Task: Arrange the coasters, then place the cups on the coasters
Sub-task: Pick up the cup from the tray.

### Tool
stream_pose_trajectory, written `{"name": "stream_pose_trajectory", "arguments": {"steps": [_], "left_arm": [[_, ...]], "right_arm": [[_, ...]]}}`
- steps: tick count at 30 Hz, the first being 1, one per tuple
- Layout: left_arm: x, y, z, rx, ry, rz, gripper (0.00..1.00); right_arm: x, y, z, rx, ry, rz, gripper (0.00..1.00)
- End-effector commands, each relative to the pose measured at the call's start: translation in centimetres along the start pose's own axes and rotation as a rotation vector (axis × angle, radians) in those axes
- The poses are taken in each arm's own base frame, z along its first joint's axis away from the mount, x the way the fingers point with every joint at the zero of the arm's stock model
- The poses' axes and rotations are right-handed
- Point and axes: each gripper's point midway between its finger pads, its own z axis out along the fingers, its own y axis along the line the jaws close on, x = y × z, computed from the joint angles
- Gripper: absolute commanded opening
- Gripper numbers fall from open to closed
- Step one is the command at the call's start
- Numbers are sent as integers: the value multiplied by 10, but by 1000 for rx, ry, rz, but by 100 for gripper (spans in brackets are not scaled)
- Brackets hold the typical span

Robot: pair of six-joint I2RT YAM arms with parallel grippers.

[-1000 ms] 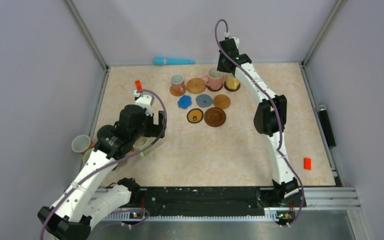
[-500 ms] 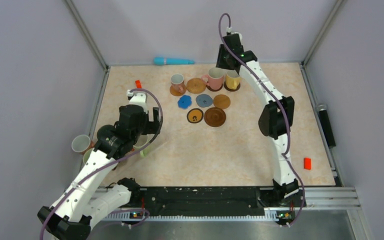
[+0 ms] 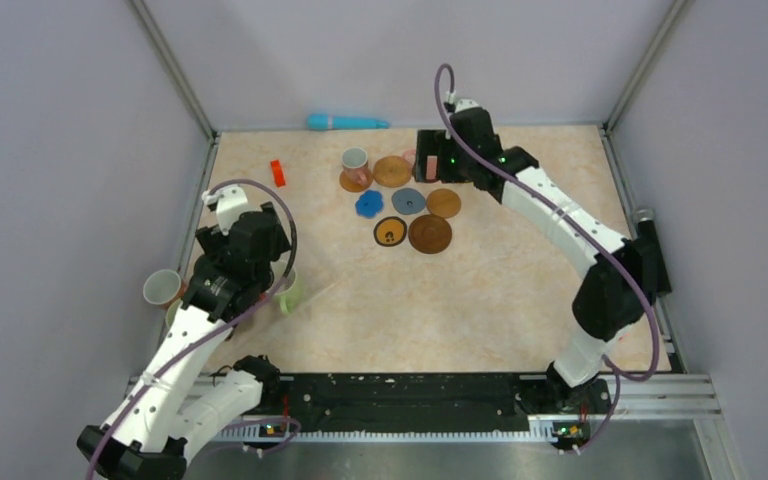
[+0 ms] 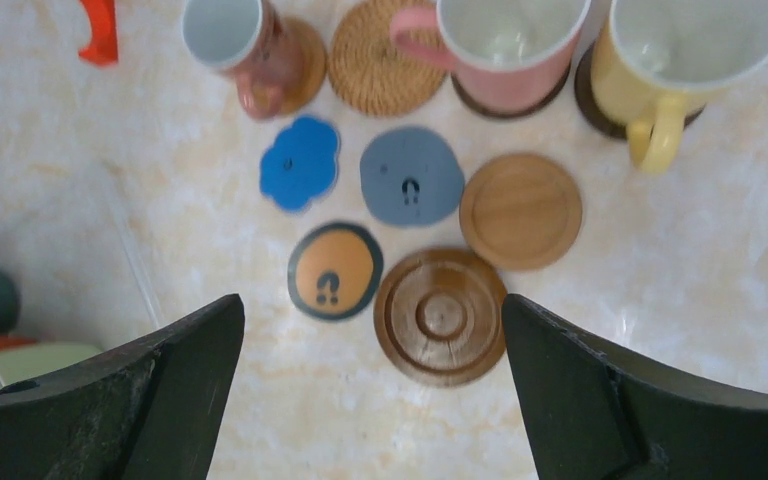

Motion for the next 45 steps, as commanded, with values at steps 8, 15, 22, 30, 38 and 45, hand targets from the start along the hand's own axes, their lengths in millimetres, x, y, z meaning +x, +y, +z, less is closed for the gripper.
{"name": "stream_pose_trajectory", "arguments": {"steps": [8, 15, 22, 30, 38, 45], "left_arm": [[4, 39, 60, -186, 121, -178, 94], [15, 63, 98, -240, 244, -192, 86], [27, 61, 128, -208, 344, -216, 71], [41, 72, 147, -276, 395, -187, 63], [62, 75, 155, -295, 453, -181, 56], [76, 78, 154, -323, 487, -183, 49]], "right_arm": [[76, 10, -61, -191, -49, 18, 99], [109, -2, -100, -237, -85, 8, 98], [121, -5, -117, -269, -98, 6, 98], [121, -8, -124, -259, -91, -18, 98], [120, -10, -125, -252, -103, -15, 98], [124, -8, -122, -263, -84, -13, 98]]}}
